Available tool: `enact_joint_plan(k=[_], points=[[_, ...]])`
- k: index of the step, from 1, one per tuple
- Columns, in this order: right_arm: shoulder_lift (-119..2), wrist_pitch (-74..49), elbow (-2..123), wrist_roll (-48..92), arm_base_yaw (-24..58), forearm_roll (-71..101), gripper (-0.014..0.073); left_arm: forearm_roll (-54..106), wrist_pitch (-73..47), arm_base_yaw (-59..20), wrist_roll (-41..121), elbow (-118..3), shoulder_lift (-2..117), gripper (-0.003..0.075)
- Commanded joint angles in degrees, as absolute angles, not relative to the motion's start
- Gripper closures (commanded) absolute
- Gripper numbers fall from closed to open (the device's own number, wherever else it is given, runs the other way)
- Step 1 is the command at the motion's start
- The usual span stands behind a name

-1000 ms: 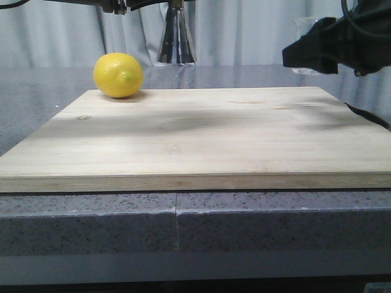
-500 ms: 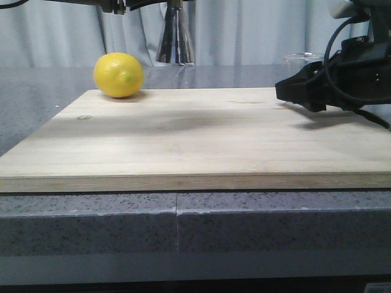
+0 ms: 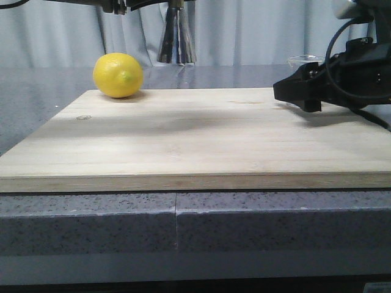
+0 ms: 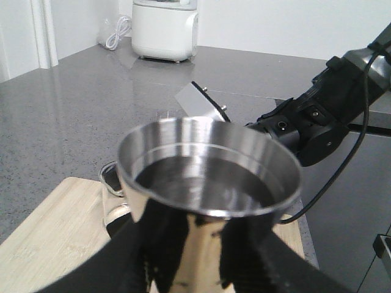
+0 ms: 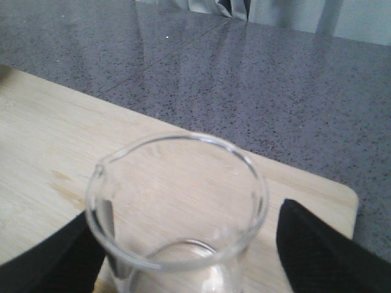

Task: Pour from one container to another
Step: 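Bring the beaker back and lower it onto the board with the right gripper, then release the beaker and withdraw the right gripper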

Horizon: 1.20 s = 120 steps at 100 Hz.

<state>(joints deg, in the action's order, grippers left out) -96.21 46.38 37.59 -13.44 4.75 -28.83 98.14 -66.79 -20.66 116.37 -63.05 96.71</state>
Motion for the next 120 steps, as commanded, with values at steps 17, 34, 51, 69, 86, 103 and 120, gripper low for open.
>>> enact_joint_plan(k=[17, 34, 51, 69, 86, 103, 120], points=[[-86.87, 49.33, 34.5, -13.8, 4.56, -24.23, 0.0013, 102.82, -71.2, -20.36, 116.2, -64.5, 93.78, 0.0484], [-77.41, 42.12, 31.17, -21.28, 4.68, -22.66, 0.0013, 102.82, -71.2, -20.36, 116.2, -64.5, 93.78, 0.0484], [-65.56, 22.24, 31.29, -23.3, 6.22, -19.2, 0.0015, 102.82, -71.2, -20.36, 116.2, -64.5, 93.78, 0.0484], [-54.63, 6.61, 31.36, -6.89, 9.99, -4.62, 0.0015, 102.82, -71.2, -20.36, 116.2, -64.5, 93.78, 0.0484], [-47.58, -2.73, 31.36, -1.8, 11.62, -0.72, 0.0015, 102.82, -71.2, -20.36, 116.2, -64.5, 93.78, 0.0484], [-42.73, -7.56, 31.36, -1.8, 11.62, -0.72, 0.0015, 102.82, -71.2, -20.36, 116.2, -64.5, 93.78, 0.0484], [-40.79, -8.76, 31.36, -1.8, 11.62, -0.72, 0.0015, 102.82, -71.2, -20.36, 116.2, -64.5, 93.78, 0.0484]])
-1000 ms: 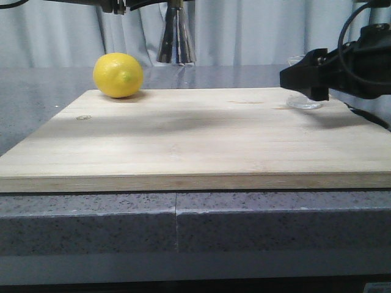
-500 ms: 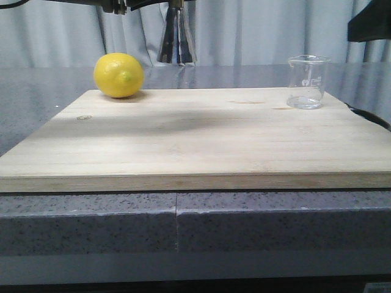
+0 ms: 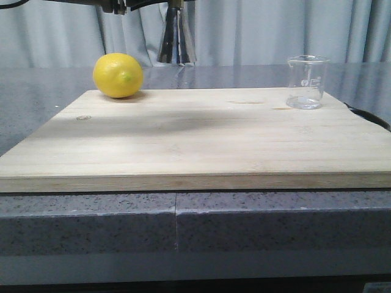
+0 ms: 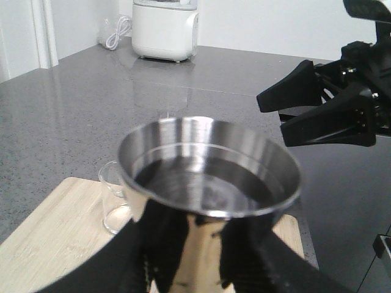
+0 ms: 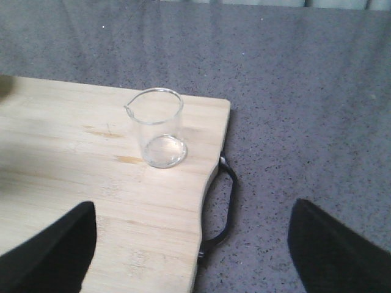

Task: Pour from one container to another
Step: 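Release the beaker and withdraw the right gripper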

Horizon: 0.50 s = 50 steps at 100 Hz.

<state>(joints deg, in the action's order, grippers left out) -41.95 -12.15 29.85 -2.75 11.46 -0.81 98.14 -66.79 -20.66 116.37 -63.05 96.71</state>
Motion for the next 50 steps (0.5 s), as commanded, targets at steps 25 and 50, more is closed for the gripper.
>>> enact_joint_plan(k=[25, 50], points=[[-40.75, -8.55, 31.36, -1.8, 11.62, -0.82, 0.0015, 102.82, -71.2, -20.36, 116.2, -64.5, 93.78, 0.0484], [-40.75, -8.41, 31.36, -1.8, 11.62, -0.82, 0.0015, 102.82, -71.2, -20.36, 116.2, -64.5, 93.78, 0.0484]])
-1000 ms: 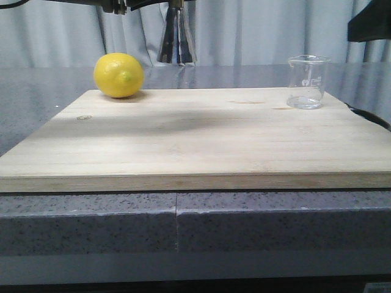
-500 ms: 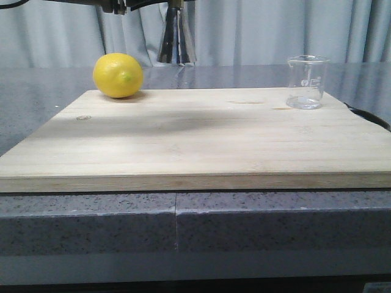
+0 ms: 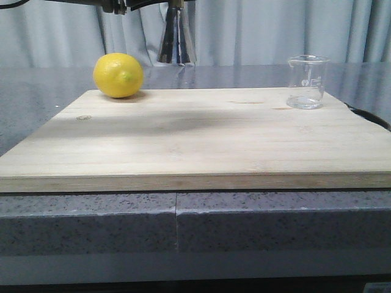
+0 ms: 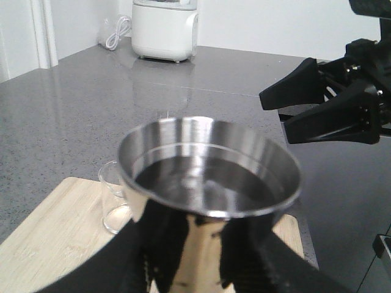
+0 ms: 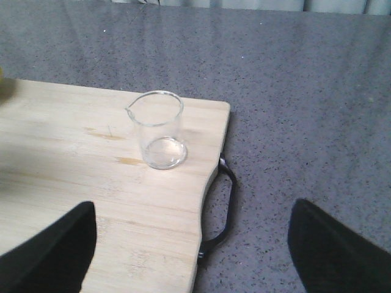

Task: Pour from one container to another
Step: 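Release the beaker and withdraw the right gripper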

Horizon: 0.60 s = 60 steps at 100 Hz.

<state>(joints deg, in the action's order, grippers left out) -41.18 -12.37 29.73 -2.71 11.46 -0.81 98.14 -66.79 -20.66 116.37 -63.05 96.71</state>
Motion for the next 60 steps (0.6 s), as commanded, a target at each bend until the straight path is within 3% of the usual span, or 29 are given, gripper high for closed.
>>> enact_joint_plan(k=[1, 60], points=[[-40.75, -8.41, 31.36, -1.8, 11.62, -0.82, 0.0015, 102.82, -71.2, -20.36, 116.2, -64.5, 93.78, 0.0484], [-40.75, -8.38, 31.36, -1.8, 11.62, -1.49, 0.0015, 104.13, -67.84, -20.36, 119.89, -64.5, 94.24, 0.0484]])
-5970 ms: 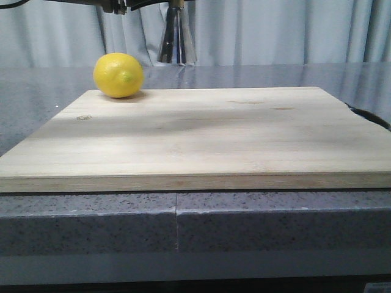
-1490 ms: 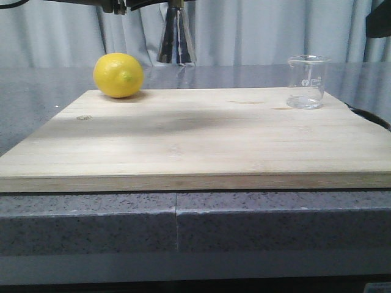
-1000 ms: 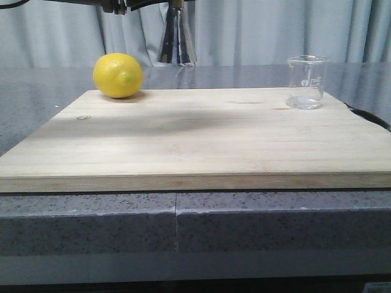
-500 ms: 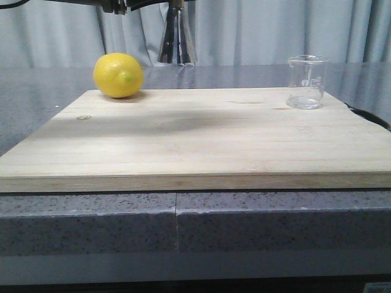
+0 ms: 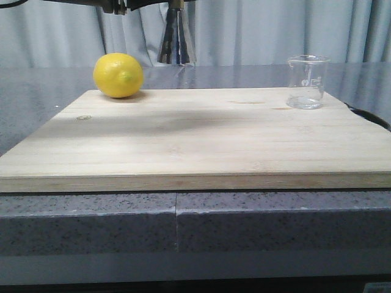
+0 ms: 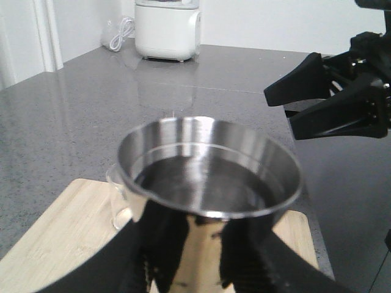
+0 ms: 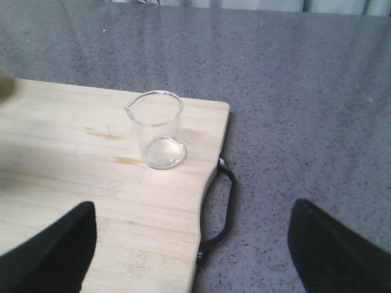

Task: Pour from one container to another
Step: 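Release the beaker and withdraw the right gripper, then lower the filled jigger onto the board with the left gripper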

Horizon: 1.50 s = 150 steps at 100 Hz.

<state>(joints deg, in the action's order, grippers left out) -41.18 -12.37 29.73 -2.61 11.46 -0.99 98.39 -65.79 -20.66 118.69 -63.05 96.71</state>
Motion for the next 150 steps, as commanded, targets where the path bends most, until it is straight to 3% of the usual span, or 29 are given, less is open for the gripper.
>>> enact_joint_plan(k=[1, 68, 150], points=[[-40.75, -8.38, 31.36, -1.8, 11.62, -1.49, 0.0015, 104.29, -67.84, -20.36, 120.02, -64.5, 94.39, 0.0484], [-40.75, -7.49, 31.36, -1.8, 11.62, -1.71, 0.0015, 106.18, -68.32, -20.36, 125.03, -64.94, 103.01, 0.0484], [-40.75, -7.12, 31.36, -1.8, 11.62, -1.71, 0.0015, 106.18, -65.13, -20.36, 127.84, -65.15, 103.34, 0.0484]])
